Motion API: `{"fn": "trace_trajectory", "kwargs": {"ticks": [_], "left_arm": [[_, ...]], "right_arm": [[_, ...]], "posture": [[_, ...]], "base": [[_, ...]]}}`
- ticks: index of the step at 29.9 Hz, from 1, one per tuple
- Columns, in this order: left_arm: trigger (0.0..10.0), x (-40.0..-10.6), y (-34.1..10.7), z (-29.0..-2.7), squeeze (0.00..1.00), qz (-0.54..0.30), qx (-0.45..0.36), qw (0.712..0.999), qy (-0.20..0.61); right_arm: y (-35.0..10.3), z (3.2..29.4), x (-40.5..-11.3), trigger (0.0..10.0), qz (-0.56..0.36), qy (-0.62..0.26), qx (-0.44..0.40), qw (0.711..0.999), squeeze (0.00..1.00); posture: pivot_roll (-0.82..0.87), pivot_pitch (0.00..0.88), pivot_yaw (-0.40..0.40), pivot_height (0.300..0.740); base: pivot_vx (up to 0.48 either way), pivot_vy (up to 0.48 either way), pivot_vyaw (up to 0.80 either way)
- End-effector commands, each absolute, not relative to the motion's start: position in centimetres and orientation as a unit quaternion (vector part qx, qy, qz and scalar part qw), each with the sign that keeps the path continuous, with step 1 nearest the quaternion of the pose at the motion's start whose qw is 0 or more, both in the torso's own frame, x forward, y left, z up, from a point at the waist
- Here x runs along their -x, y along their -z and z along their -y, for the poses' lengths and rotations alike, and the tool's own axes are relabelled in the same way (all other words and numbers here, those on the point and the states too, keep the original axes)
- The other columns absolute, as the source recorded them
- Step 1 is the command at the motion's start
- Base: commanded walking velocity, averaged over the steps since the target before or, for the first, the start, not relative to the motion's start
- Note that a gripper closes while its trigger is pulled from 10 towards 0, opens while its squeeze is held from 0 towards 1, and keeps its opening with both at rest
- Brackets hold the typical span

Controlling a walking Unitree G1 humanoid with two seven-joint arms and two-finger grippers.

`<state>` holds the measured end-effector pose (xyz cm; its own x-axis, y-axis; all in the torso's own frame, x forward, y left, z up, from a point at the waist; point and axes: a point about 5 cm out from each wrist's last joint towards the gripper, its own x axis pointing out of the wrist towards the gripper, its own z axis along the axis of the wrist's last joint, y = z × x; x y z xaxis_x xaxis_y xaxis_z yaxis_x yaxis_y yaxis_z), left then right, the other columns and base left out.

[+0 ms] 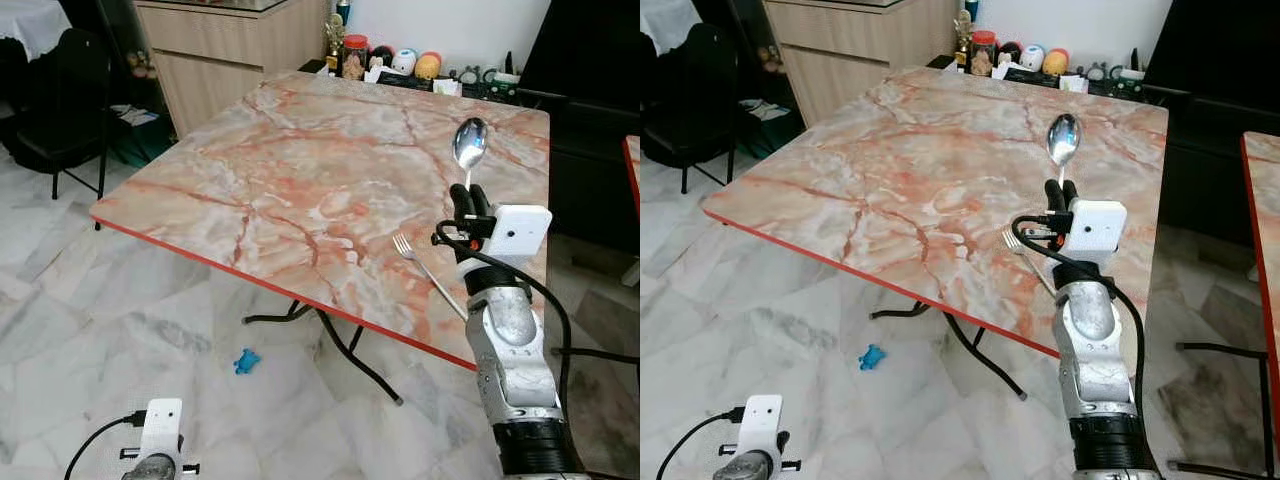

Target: Setting the table

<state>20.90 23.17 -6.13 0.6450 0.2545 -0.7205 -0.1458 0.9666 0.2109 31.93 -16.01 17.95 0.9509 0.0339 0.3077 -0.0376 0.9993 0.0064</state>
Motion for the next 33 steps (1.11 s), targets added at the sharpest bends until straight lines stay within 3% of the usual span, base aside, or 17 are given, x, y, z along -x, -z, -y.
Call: {"fn": "trace_trajectory", "kwargs": {"ticks": [1, 22, 33], "left_arm": [[10.0, -20.0, 6.6, -23.3, 0.0, -0.42, -0.063, 0.898, -0.117], [10.0, -19.9, 6.6, -23.6, 0.0, -0.422, -0.086, 0.897, -0.099], [10.0, -20.6, 6.2, -23.4, 0.0, -0.414, -0.087, 0.9, -0.103]], "right_arm": [[-18.5, 15.5, -31.3, 10.0, 0.168, -0.035, -0.004, 0.985, 0.0], [-18.3, 15.0, -30.3, 10.0, 0.167, -0.028, -0.019, 0.985, 0.0], [-19.3, 15.4, -30.9, 10.0, 0.176, -0.028, -0.005, 0.984, 0.0]], "posture": [[0.0, 0.0, -0.012, 0.74], [-0.01, 0.0, 0.022, 0.74], [-0.01, 0.0, 0.031, 0.74]], "base": [[0.0, 0.0, 0.0], [0.0, 0.0, 0.0], [0.0, 0.0, -0.62]]}}
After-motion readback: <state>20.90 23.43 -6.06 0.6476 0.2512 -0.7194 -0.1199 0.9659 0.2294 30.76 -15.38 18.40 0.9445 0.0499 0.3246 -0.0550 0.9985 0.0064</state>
